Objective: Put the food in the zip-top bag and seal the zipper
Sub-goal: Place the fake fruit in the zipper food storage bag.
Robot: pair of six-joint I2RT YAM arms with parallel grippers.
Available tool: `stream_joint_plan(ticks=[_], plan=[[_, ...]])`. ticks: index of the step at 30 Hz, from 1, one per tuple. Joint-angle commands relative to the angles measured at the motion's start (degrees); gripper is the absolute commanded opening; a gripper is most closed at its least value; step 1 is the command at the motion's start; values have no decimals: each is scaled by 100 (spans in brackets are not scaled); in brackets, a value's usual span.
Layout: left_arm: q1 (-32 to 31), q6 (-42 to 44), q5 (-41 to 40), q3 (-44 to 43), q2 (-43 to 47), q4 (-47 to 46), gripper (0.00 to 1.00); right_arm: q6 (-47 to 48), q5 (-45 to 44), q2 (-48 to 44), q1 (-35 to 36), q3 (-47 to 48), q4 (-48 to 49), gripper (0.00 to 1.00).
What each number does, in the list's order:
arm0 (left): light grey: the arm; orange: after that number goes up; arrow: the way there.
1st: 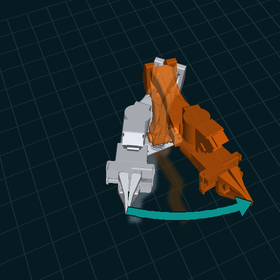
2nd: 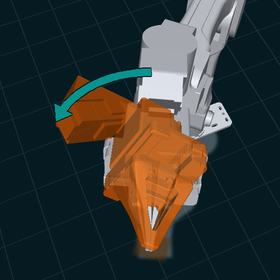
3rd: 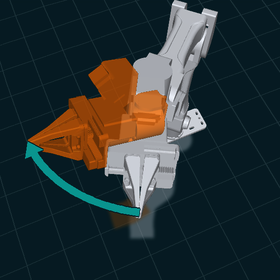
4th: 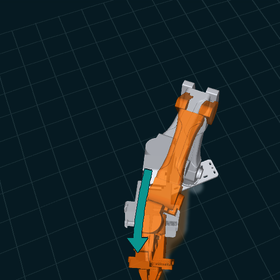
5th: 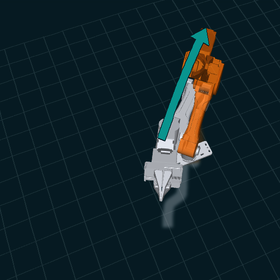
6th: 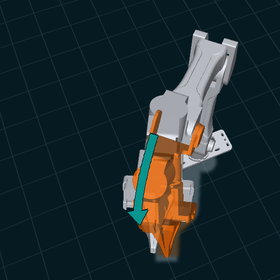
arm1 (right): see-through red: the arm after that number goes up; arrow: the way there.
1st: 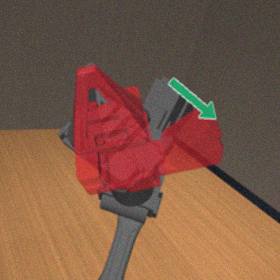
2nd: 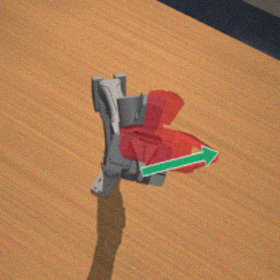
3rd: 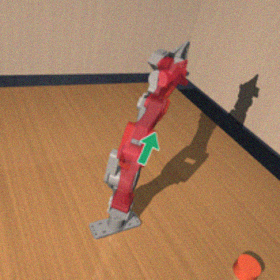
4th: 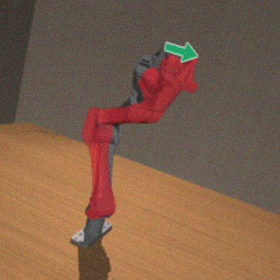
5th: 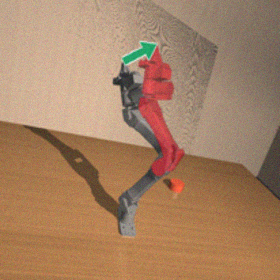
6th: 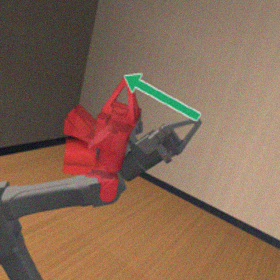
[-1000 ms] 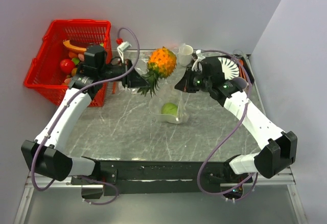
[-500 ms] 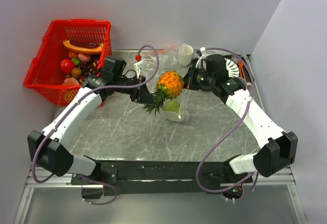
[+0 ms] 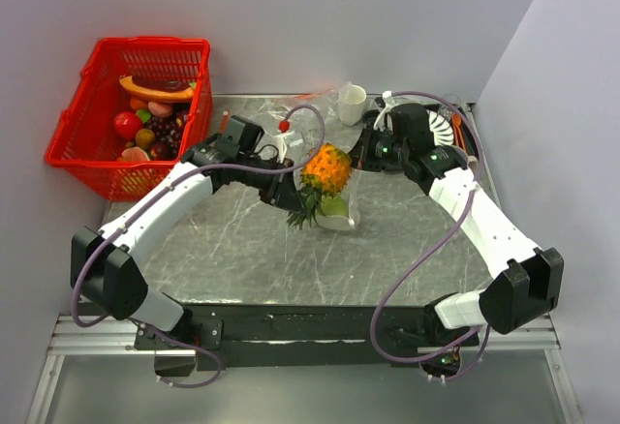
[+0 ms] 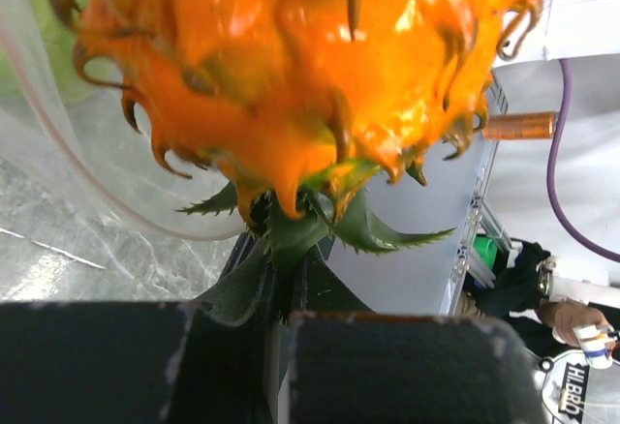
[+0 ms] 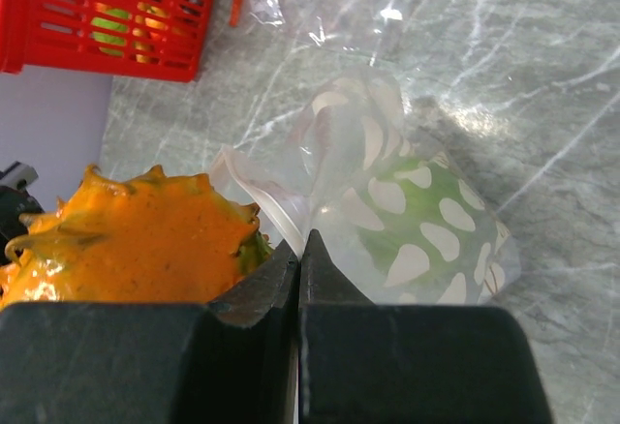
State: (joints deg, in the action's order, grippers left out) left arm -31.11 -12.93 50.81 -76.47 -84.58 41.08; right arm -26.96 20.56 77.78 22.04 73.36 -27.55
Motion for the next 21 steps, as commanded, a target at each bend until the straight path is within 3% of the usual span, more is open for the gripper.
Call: stream_joint_plan(ticks=[1,12,21], plan=[[-220,98,-27,35,-77,374,1,112,-236,-26,-95,442,250,0],[-229,36,96,-35,266,383,1,156,-772,115,-218,354,259,0],[-229,-122,386,-237,47,365,1,191,-552,80,-166,266,558,0]])
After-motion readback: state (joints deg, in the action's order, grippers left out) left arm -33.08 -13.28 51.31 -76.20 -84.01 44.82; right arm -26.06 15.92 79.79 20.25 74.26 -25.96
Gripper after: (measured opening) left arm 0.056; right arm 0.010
